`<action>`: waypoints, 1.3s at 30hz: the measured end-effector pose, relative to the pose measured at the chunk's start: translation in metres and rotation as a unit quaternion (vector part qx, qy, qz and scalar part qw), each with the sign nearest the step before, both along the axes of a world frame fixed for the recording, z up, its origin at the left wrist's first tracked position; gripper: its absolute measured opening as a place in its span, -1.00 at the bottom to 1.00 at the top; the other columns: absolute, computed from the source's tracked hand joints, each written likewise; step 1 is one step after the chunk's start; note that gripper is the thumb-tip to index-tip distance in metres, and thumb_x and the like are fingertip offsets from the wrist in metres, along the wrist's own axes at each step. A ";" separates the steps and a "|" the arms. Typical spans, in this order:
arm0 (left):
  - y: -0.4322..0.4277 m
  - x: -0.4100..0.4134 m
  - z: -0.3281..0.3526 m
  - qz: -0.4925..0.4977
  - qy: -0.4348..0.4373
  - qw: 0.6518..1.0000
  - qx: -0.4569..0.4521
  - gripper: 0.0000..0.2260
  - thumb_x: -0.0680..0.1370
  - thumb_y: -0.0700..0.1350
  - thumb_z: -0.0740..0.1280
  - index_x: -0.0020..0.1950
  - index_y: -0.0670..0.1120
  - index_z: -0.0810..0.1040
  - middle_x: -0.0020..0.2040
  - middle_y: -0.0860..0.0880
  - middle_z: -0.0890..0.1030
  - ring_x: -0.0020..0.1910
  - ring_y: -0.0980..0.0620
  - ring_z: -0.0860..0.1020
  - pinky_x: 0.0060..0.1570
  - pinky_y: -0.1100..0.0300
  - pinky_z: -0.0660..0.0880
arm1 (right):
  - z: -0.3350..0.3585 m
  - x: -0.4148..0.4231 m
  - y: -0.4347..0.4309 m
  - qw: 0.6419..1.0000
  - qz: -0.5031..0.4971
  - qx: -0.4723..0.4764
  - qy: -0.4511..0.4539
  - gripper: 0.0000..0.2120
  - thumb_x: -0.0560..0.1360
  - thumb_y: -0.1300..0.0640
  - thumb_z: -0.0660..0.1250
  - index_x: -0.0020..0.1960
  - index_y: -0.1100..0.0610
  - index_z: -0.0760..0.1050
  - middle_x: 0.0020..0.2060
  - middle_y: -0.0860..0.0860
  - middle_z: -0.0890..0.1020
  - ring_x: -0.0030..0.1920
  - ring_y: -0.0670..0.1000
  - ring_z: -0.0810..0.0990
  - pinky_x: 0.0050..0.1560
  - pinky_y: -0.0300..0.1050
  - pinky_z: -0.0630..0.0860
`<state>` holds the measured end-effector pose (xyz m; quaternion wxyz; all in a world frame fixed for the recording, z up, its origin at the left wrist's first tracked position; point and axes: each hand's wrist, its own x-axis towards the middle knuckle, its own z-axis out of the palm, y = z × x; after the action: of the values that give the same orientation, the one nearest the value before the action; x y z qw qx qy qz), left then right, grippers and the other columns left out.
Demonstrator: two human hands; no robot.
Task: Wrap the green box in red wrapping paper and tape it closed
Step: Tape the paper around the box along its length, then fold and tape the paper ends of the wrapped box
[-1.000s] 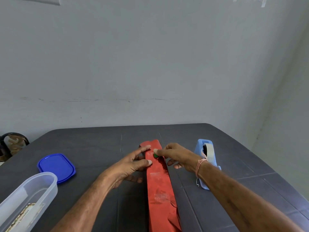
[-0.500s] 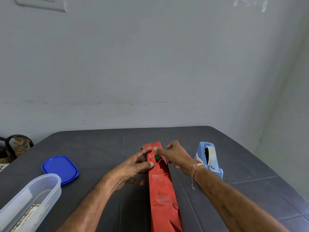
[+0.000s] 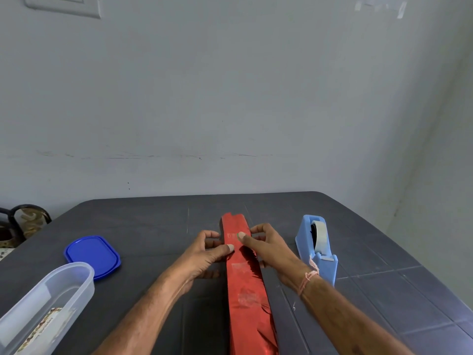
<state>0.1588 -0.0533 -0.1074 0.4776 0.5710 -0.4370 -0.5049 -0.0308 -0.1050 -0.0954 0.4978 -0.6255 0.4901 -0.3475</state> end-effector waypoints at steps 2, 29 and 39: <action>0.003 -0.002 -0.004 0.004 0.024 1.000 -0.005 -0.49 0.38 0.05 0.60 0.25 0.01 0.53 0.17 -0.08 0.68 0.10 -0.03 0.70 0.08 -0.25 0.64 | -0.002 -0.006 0.005 1.000 0.010 -0.017 -0.017 -0.52 0.48 -0.20 0.47 0.28 0.00 0.45 0.17 0.02 0.61 0.05 -0.02 0.69 -0.20 -0.23 0.60; 0.003 -0.031 -0.023 0.054 0.117 0.992 -0.019 -0.75 0.54 -0.15 0.48 0.20 0.01 0.62 0.21 -0.10 0.68 0.01 0.03 0.67 -0.17 0.13 0.52 | 0.028 -0.020 0.017 0.966 0.029 -0.063 0.249 -0.21 0.27 -0.26 0.56 0.39 -0.05 0.35 0.20 -0.05 0.52 0.15 -0.01 0.56 0.23 0.02 0.54; 0.003 -0.033 -0.005 0.105 0.178 0.978 0.007 -0.49 0.37 0.12 0.58 0.21 -0.14 0.65 -0.01 -0.11 0.76 -0.04 -0.11 0.73 -0.17 0.10 0.59 | 0.013 -0.049 0.006 0.995 0.054 0.038 -0.077 -0.41 0.33 0.08 0.53 0.34 -0.01 0.50 0.18 -0.06 0.68 0.12 0.05 0.70 0.19 0.19 0.60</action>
<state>0.1263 -0.0500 -0.1127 0.5942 0.5181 -0.2791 -0.5483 -0.0802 -0.0986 -0.0824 0.5752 -0.6029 0.4289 -0.3488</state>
